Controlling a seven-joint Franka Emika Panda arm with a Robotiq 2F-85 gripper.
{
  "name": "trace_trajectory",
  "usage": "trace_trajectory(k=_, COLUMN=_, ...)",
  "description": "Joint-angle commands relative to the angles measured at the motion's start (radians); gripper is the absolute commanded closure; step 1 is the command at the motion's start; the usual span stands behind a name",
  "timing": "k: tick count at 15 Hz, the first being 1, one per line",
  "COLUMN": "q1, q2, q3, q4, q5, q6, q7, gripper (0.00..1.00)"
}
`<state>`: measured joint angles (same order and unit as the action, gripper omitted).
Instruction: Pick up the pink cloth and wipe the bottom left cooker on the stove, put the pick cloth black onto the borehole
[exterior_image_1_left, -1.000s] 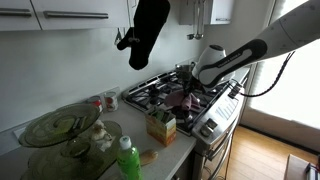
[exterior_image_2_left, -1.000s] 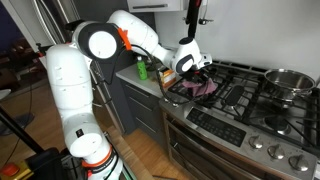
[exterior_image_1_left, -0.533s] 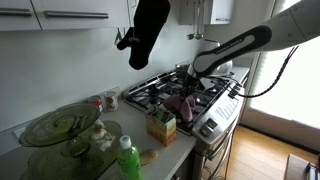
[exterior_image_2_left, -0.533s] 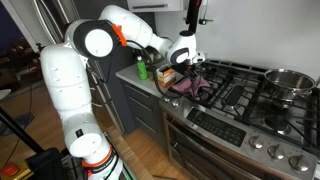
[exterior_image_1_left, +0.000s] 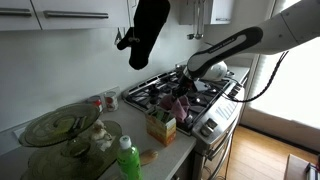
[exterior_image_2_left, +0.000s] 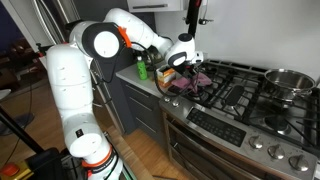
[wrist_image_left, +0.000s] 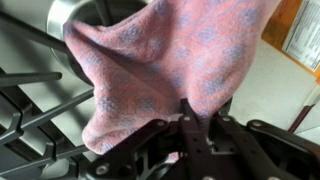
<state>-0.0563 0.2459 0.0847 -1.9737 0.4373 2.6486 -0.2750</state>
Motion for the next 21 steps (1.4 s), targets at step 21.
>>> trace_trajectory(k=21, q1=-0.009, q2=-0.025, q3=-0.019, q4=0.041, q5=-0.027, q6=-0.262, q7=-0.06, gripper=0.96)
